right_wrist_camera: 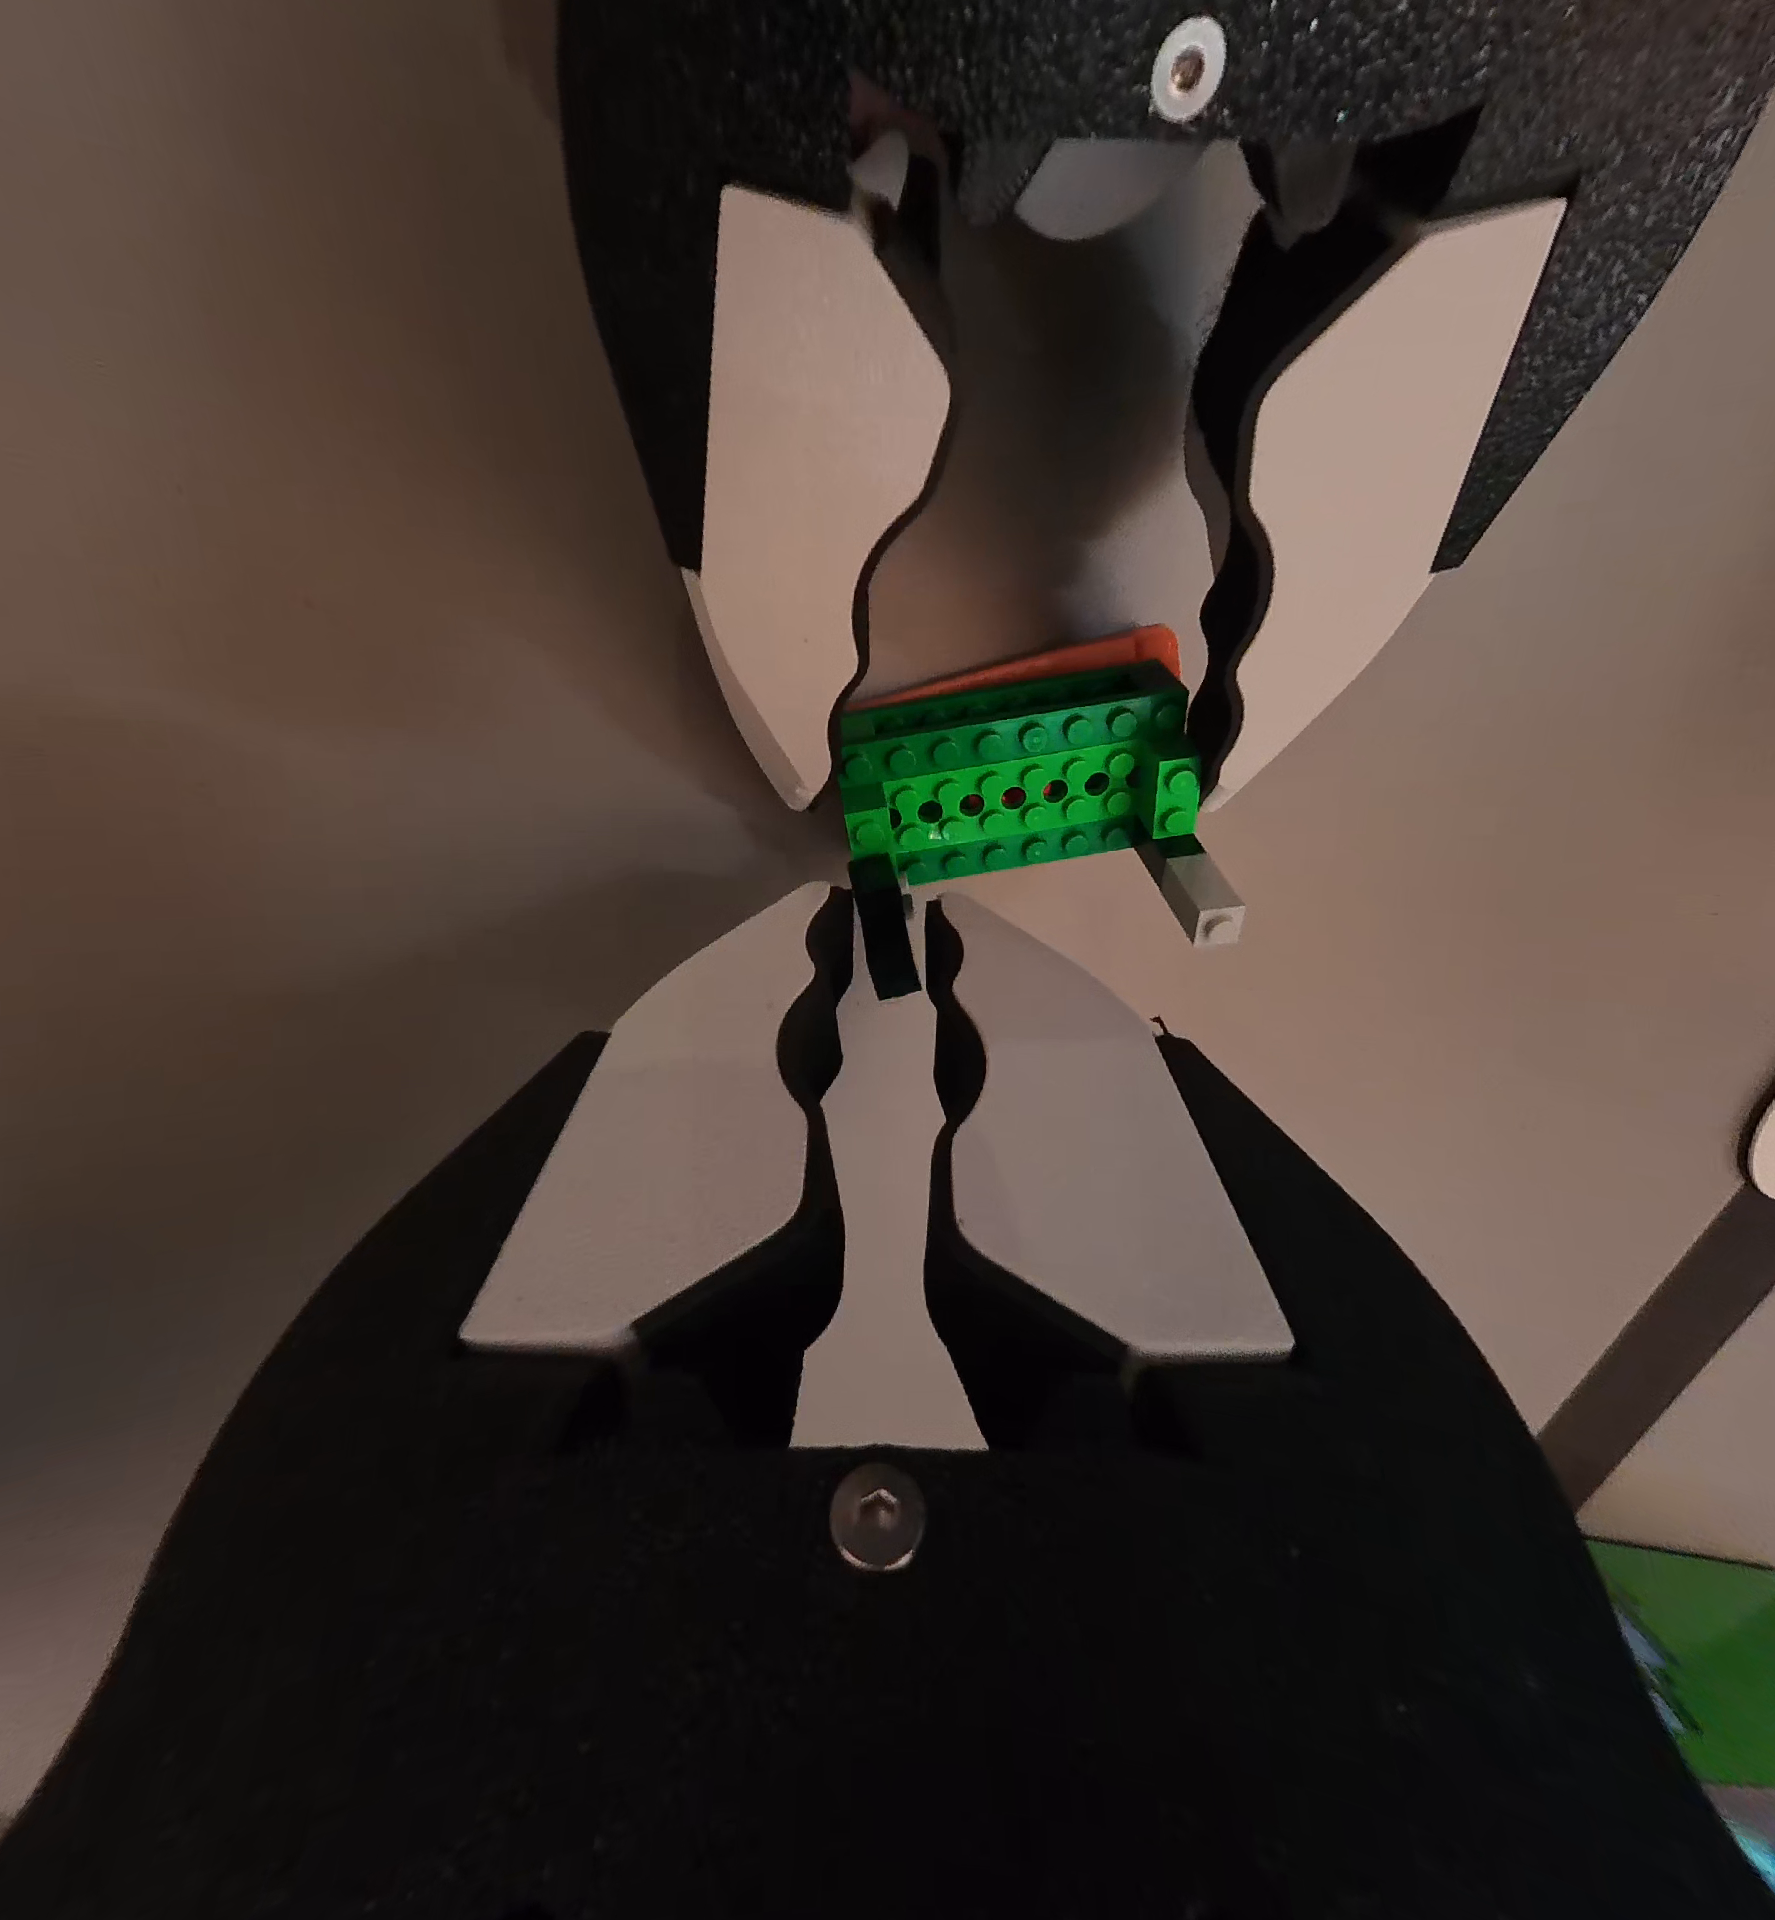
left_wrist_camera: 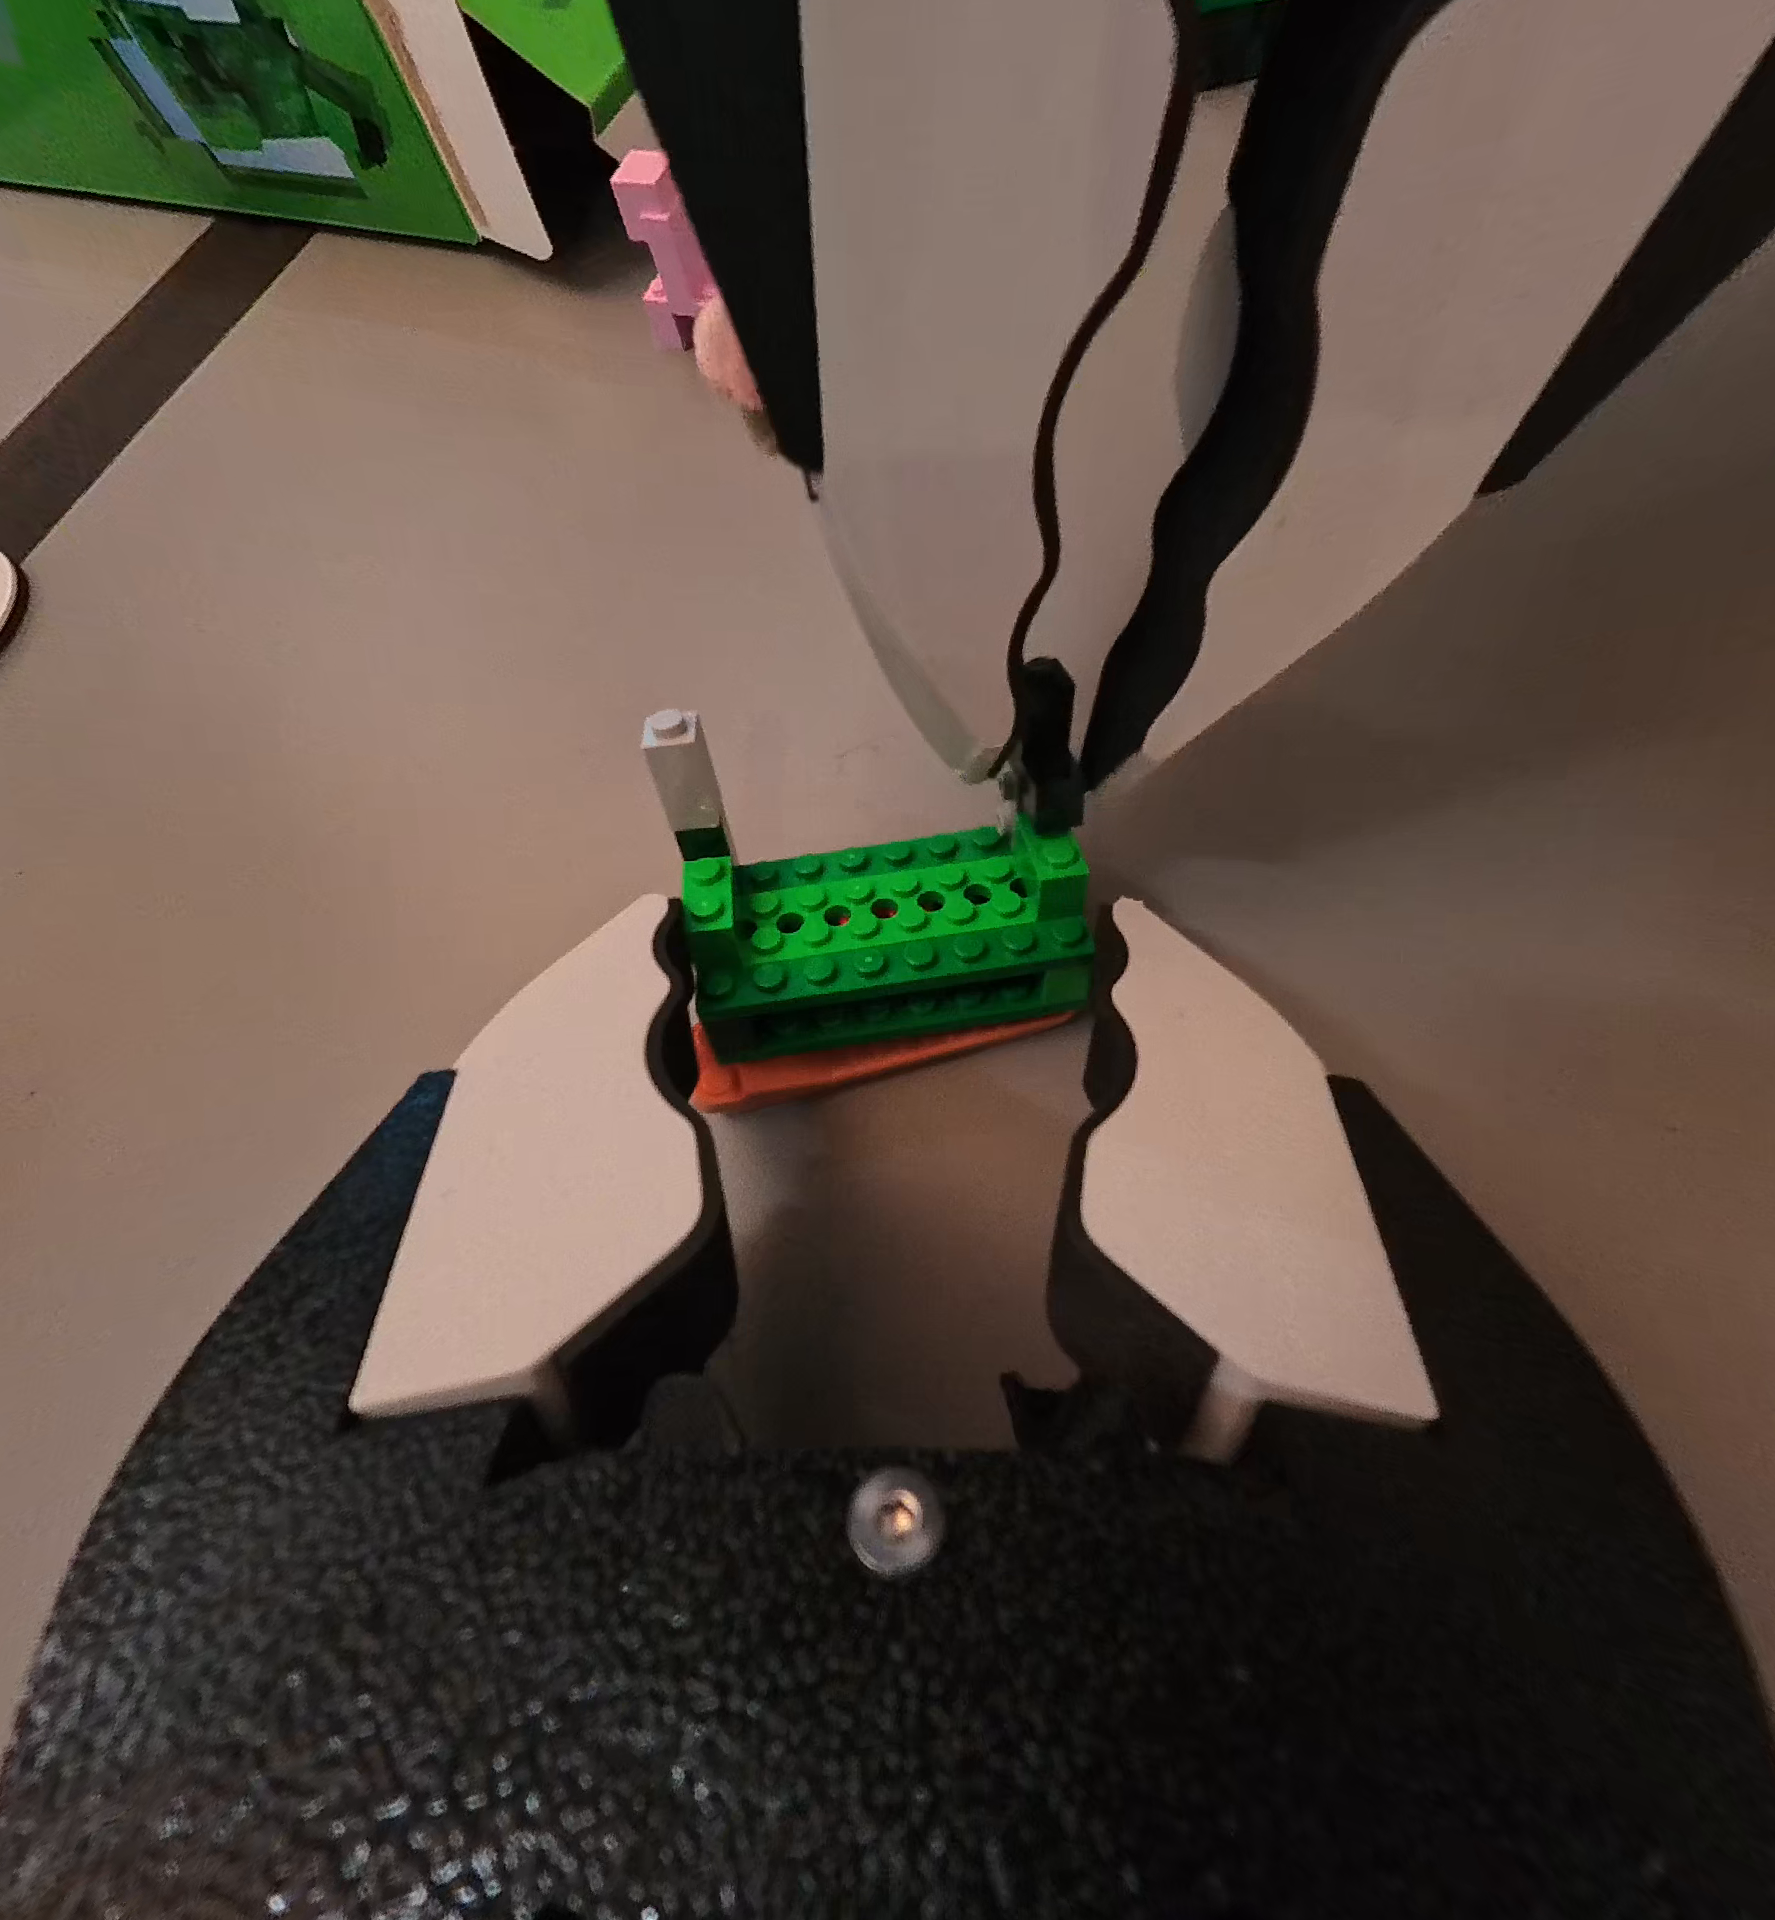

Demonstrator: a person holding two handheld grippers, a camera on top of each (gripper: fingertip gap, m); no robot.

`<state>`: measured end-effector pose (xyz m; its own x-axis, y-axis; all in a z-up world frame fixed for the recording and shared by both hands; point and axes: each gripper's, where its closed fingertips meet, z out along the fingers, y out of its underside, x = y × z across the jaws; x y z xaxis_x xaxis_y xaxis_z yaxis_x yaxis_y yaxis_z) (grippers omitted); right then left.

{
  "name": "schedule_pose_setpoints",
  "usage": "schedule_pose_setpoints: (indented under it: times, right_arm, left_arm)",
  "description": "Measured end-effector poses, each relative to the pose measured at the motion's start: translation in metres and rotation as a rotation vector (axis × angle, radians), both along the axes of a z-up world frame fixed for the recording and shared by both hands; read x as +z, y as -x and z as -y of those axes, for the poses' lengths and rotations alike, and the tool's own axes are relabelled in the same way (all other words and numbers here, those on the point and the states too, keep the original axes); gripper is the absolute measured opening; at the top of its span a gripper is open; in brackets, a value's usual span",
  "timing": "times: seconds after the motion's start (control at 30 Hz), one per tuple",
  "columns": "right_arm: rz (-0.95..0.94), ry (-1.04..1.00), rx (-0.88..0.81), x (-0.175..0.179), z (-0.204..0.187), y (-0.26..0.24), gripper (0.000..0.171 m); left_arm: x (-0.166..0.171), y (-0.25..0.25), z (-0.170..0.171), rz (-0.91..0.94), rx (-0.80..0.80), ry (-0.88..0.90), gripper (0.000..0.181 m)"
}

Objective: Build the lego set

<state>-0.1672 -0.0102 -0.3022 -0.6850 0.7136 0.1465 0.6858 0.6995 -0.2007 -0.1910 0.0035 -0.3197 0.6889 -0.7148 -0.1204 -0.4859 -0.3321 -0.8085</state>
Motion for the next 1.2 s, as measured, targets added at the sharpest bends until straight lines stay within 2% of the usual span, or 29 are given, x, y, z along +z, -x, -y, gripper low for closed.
schedule_pose_setpoints:
  times: [0.7,1.2]
  right_arm:
    - [-0.019,-0.028,0.013,0.001,0.000,0.000,0.011]
    - [-0.173,-0.029,-0.026,0.017,0.002,-0.005,0.015]
  left_arm:
    - [0.000,0.000,0.000,0.000,0.001,0.000,0.074]
    - [-0.001,0.000,-0.001,-0.001,0.008,-0.001,0.074]
